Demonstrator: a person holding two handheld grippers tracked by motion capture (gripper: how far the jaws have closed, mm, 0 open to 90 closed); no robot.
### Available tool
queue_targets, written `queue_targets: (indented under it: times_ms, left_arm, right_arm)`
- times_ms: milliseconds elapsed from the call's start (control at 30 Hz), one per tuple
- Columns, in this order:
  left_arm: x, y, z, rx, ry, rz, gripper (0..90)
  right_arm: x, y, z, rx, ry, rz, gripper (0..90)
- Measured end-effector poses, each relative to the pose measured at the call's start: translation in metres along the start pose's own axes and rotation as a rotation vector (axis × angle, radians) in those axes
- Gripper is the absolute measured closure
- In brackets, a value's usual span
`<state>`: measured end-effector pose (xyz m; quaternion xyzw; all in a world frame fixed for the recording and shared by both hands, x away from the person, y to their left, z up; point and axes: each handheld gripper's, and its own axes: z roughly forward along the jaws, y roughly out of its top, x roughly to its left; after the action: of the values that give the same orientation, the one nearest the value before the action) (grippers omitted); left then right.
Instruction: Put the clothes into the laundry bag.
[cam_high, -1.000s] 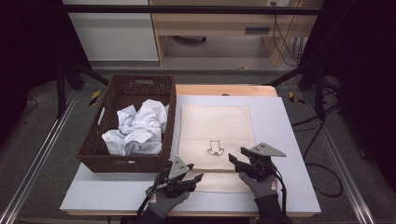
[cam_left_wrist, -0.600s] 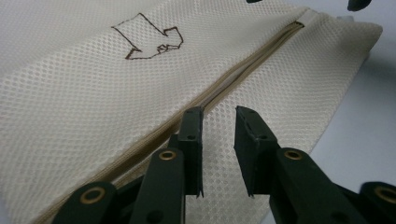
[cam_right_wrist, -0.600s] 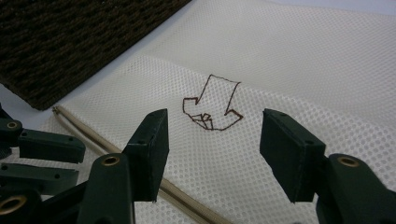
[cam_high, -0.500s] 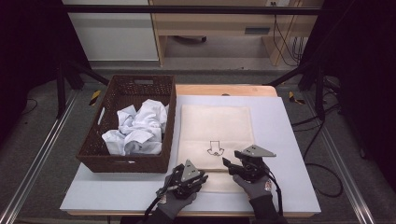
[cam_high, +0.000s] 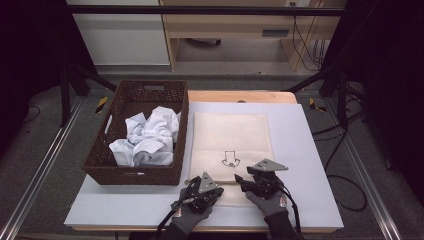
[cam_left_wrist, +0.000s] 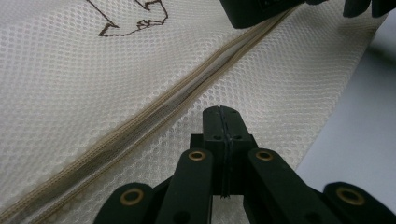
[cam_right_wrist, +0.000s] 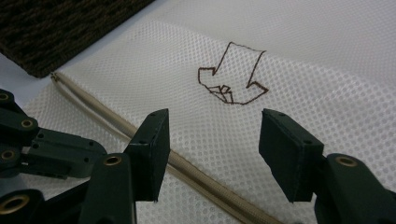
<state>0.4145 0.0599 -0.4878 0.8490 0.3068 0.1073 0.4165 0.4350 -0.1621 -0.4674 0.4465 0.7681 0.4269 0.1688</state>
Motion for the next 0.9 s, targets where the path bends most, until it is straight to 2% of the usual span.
queue_targets:
  times_ms: [133,200,367,500,567,633,800,900]
  left_arm:
    - [-0.001,0.000,0.000,-0.001,0.006,0.006,89.2]
    - [-0.003,0.000,0.000,0.000,0.020,0.024,89.3]
    - [-0.002,-0.001,0.001,-0.003,0.018,0.020,89.2]
    - [-0.006,-0.001,0.001,-0.004,0.045,0.047,89.1]
    - [-0.005,-0.001,0.001,-0.002,0.037,0.041,89.1]
    - [-0.004,0.000,0.001,-0.003,0.026,0.028,89.1]
    - [-0.004,0.000,0.001,-0.003,0.028,0.030,89.1]
    - [-0.004,0.000,0.000,-0.004,0.033,0.024,89.2]
  right_arm:
    - [0.002,-0.003,0.005,0.035,0.008,-0.015,44.8]
    - [0.003,-0.004,0.006,0.045,0.009,-0.020,45.0]
    - [0.010,-0.007,0.016,0.096,0.008,-0.040,46.9]
    - [0.008,-0.007,0.020,0.090,0.002,-0.035,49.6]
    - [0.008,-0.006,0.020,0.086,-0.006,-0.031,51.6]
    - [0.008,-0.006,0.020,0.079,-0.034,-0.038,53.2]
    - [0.008,-0.006,0.021,0.089,-0.025,-0.049,58.9]
    - [0.009,-0.008,0.021,0.090,-0.030,-0.074,60.9]
